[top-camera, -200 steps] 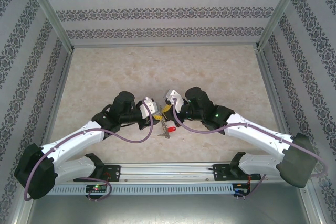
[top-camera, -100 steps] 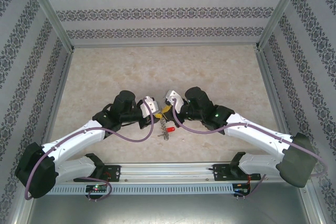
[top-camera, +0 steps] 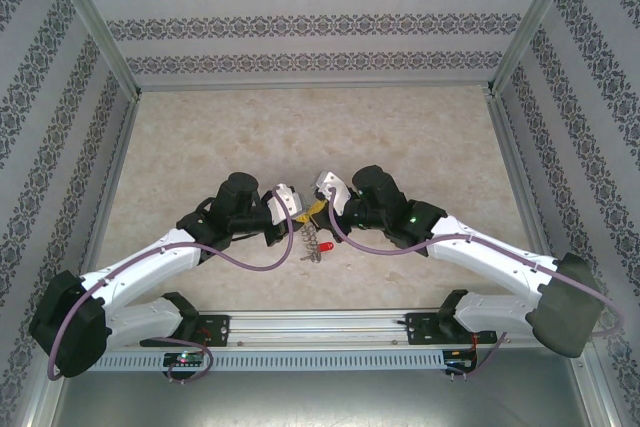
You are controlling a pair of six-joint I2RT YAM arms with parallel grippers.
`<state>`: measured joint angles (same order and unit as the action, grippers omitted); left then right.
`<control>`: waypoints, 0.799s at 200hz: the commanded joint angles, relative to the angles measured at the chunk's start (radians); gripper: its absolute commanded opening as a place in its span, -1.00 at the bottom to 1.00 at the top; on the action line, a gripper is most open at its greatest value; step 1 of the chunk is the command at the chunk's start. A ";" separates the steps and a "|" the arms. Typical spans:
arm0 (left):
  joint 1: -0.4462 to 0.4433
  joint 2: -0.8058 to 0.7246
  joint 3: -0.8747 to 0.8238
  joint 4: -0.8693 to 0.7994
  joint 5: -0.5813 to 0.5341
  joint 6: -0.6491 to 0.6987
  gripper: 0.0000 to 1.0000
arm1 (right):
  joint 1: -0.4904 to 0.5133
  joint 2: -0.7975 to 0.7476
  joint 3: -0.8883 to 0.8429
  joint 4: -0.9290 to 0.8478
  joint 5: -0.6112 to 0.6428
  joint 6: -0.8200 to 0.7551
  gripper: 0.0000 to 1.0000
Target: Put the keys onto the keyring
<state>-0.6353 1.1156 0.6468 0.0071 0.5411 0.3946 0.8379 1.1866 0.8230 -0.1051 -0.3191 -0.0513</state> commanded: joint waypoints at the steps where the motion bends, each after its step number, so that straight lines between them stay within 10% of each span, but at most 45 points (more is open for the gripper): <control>1: -0.004 -0.010 0.021 0.013 -0.004 0.018 -0.91 | -0.008 -0.016 0.021 0.009 0.017 0.010 -1.00; 118: -0.005 0.011 0.014 0.012 0.011 0.023 -1.00 | -0.034 -0.004 0.031 0.025 0.000 0.055 -1.00; 160: -0.005 -0.004 0.013 0.010 -0.001 0.024 -0.49 | -0.028 -0.002 0.038 0.037 -0.020 0.042 -1.00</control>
<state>-0.6350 1.1187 0.6468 0.0208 0.5297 0.4107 0.8196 1.1858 0.8227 -0.1085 -0.3058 -0.0032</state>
